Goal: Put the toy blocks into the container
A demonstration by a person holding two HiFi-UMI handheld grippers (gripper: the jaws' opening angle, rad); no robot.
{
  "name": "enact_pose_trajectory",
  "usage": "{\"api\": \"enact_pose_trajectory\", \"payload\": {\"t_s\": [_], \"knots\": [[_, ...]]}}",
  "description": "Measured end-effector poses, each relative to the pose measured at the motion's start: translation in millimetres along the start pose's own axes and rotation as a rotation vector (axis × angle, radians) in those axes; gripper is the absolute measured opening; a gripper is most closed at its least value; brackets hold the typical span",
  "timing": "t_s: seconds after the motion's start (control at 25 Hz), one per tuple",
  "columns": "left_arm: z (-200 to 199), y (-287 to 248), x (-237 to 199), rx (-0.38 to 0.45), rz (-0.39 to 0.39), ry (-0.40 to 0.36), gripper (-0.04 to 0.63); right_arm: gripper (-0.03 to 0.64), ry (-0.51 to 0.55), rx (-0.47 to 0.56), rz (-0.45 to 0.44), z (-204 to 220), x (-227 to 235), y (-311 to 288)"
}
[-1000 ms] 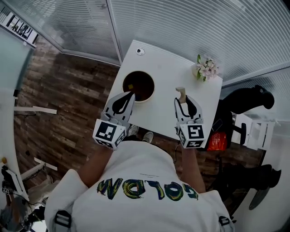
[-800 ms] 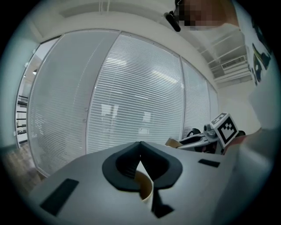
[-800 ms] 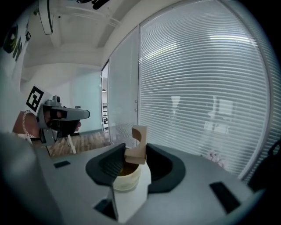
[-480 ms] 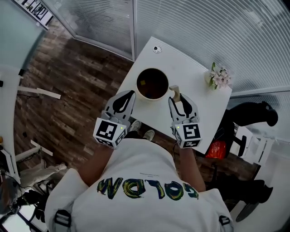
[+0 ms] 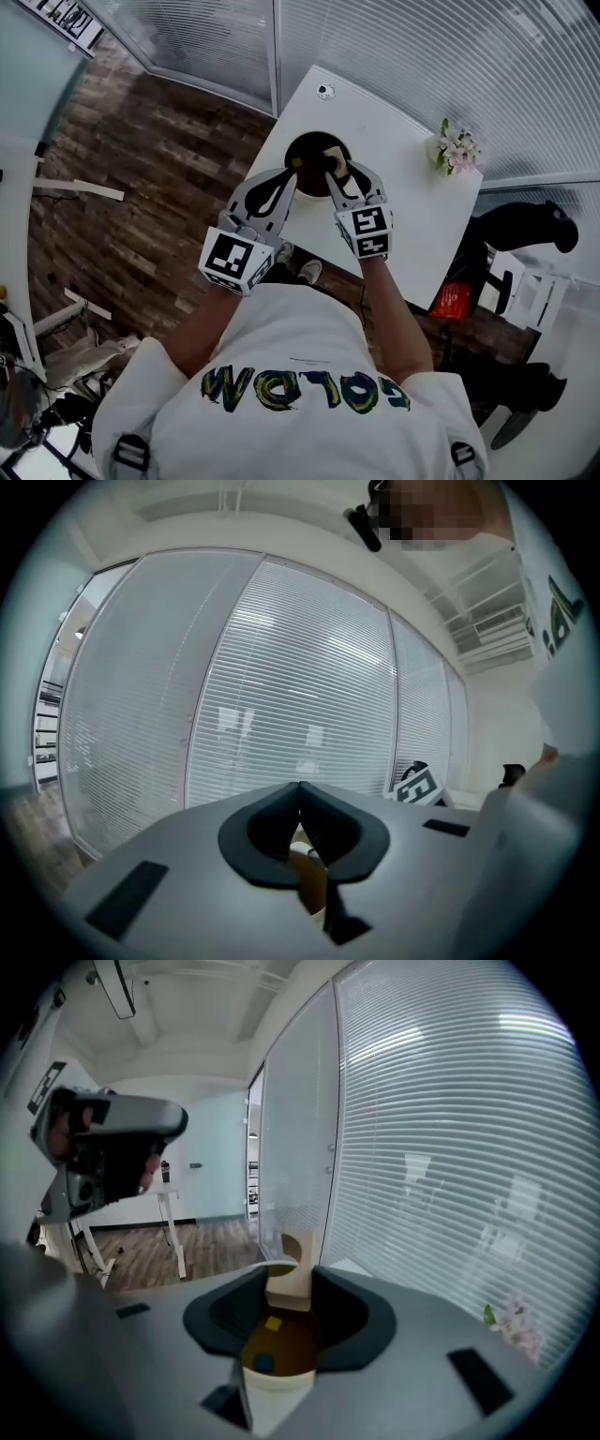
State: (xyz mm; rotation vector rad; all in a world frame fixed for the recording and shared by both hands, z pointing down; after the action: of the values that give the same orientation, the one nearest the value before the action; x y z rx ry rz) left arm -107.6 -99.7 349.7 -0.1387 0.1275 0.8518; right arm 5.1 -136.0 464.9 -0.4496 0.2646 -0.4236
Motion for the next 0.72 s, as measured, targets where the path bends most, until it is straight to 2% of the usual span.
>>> {"api": "enact_pose_trajectory", "payload": {"t_s": [0.16, 0.32, 0.52, 0.6, 0.72], "knots": [[3.0, 2.4, 1.3, -0.007, 0.001, 0.012, 0.014, 0.156, 0.037, -0.078, -0.035, 23.3, -2.8, -42.8], [6.8, 9.5, 4.2, -0.013, -0.005, 0.024, 0.014, 0.156, 0.058, -0.129, -0.042, 38.6, -1.7, -61.6], [7.7, 16.9, -1.8, -0.015, -0.019, 0.029, 0.014, 0.166, 0.047, -0.111, -0.053, 36.7, -1.8, -67.7], [7.8, 18.0, -2.9, -0.018, -0.019, 0.027, 0.014, 0.205, 0.032, -0.107, -0.053, 35.7, -1.2, -67.2], [8.3, 19.8, -3.5, -0.021, -0.013, 0.023, 0.014, 0.203, 0.02, -0.093, -0.029, 33.1, 3.0, -56.5]]}}
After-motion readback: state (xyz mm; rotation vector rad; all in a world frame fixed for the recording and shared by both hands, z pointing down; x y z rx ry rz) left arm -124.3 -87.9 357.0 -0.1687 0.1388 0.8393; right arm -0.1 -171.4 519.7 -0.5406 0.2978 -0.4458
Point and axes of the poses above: the fingertips, and each gripper's own axes: y backward along the fingers, x to its right, z out of its underside, the point moved 2 cm from there along y, backward along the fingers, and after that the axes turned 8 degrees about z, right-handed, at the moved point
